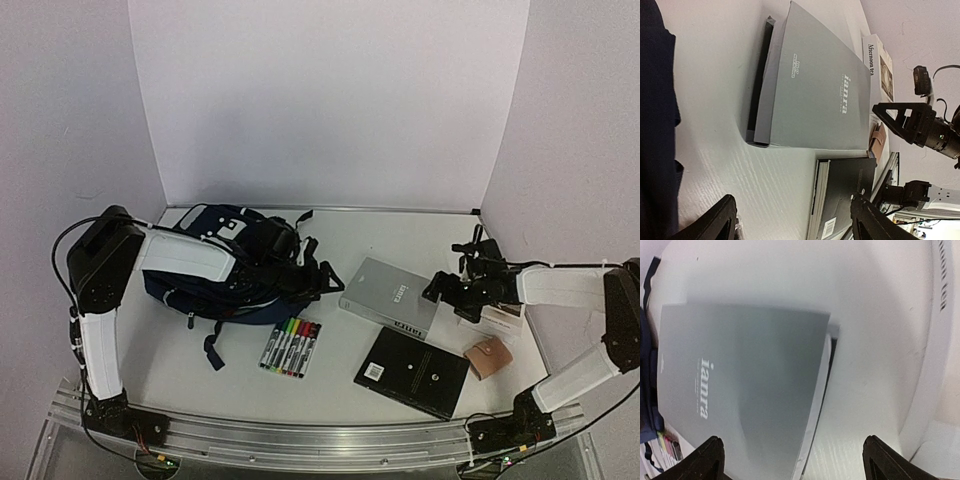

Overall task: Pack the student bag
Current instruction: Pick up the book from the center of the board.

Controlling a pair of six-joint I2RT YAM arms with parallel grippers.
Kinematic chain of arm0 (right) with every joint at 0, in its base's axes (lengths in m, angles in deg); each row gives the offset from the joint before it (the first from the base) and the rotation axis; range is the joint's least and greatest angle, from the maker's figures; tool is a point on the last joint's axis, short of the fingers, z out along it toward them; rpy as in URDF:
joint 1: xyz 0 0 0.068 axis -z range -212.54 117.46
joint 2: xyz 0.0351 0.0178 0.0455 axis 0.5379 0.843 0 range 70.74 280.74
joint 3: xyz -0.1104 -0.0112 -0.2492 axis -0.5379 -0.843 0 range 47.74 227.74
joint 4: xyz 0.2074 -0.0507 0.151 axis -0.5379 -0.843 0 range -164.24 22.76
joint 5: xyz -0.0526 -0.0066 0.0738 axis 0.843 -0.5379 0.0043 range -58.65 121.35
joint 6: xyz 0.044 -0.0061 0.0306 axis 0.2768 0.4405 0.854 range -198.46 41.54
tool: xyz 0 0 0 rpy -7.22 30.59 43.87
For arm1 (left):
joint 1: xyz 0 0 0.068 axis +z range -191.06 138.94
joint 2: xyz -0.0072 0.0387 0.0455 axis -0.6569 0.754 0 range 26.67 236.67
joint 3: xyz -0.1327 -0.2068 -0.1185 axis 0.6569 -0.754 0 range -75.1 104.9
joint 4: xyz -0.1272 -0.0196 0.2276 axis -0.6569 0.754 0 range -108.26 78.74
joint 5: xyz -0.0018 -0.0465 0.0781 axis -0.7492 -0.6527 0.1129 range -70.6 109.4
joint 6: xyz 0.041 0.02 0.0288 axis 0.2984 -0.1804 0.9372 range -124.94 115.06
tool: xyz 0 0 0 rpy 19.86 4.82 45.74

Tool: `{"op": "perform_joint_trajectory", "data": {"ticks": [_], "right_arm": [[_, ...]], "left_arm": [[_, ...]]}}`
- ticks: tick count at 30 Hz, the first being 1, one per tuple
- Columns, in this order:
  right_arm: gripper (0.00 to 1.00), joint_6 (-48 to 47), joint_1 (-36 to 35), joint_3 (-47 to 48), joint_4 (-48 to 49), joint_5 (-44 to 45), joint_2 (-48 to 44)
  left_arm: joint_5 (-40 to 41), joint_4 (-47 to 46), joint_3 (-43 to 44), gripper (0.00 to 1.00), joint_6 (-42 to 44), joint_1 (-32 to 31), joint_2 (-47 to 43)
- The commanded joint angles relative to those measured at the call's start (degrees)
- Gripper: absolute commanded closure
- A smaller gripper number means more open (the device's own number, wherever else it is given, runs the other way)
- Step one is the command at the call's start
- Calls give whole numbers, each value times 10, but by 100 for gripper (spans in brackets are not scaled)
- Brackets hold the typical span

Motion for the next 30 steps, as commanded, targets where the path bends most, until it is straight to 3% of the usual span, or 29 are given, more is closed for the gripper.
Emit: {"op": "perform_joint_trajectory", "data": {"ticks": [1,5,15,30], "right_arm": [[2,-80,11,73,4,40,-10],[2,-137,11,128,16,34,46],[2,-206,18,258,21,-8,199],[4,-204,15,211,-18,-211,204]], "left_arm": [[-22,-56,17,22,-71,-12,15],[-39,-107,10,21,-121,-27,37],[-41,-109,57,21,-150,-40,106],[-1,-73,210,21,-95,-2,218]]}}
